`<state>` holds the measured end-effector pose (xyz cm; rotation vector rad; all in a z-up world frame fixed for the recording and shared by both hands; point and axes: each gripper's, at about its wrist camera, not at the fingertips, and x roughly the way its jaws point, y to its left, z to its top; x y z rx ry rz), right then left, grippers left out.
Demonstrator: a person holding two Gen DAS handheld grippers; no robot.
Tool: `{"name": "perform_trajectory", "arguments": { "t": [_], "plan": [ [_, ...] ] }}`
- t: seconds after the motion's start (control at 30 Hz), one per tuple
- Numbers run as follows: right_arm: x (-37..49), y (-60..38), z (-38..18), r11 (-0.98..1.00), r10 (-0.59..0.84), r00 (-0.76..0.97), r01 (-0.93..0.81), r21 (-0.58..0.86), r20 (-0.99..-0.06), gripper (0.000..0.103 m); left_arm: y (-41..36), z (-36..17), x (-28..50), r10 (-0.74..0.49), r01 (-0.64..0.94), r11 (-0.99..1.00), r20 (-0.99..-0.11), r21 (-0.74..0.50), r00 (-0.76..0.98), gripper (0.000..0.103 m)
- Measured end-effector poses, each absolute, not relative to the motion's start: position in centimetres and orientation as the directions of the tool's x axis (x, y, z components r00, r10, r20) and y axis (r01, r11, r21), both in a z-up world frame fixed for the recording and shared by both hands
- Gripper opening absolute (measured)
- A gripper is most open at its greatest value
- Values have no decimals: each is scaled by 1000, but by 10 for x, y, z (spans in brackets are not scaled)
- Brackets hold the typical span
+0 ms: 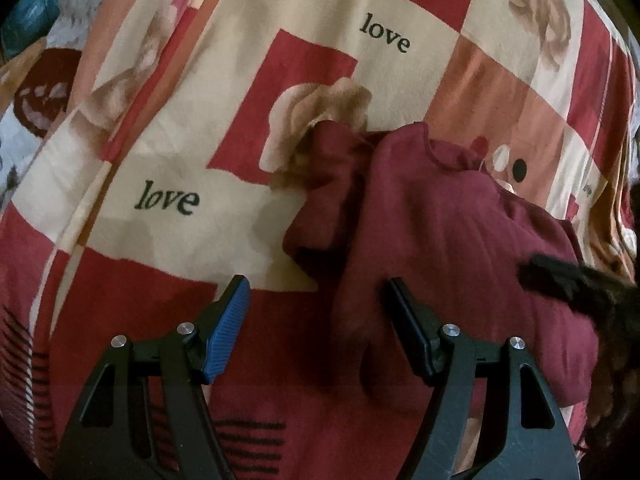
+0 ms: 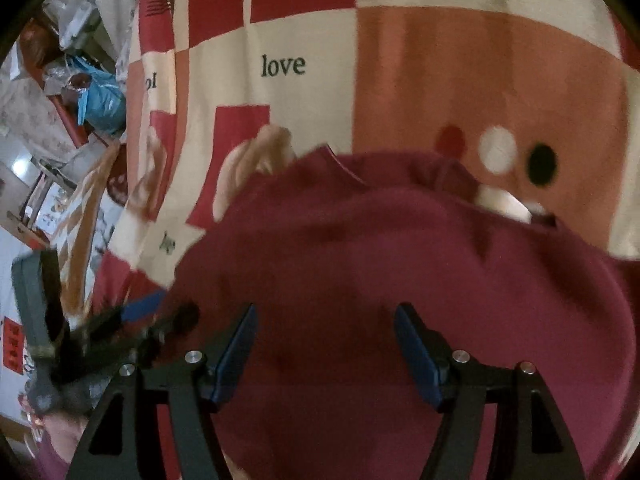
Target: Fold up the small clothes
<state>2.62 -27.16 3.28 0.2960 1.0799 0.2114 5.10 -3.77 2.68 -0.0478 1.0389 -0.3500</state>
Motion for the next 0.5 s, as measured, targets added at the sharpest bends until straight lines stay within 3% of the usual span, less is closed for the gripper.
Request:
{"name": "perform_trajectory", "arguments": {
  "t": [0.5],
  "plan": [
    [-99, -344, 52, 953, 191, 518, 105, 284, -834, 75, -41, 23, 53, -293, 253, 948, -839, -192, 459, 71]
  ]
}}
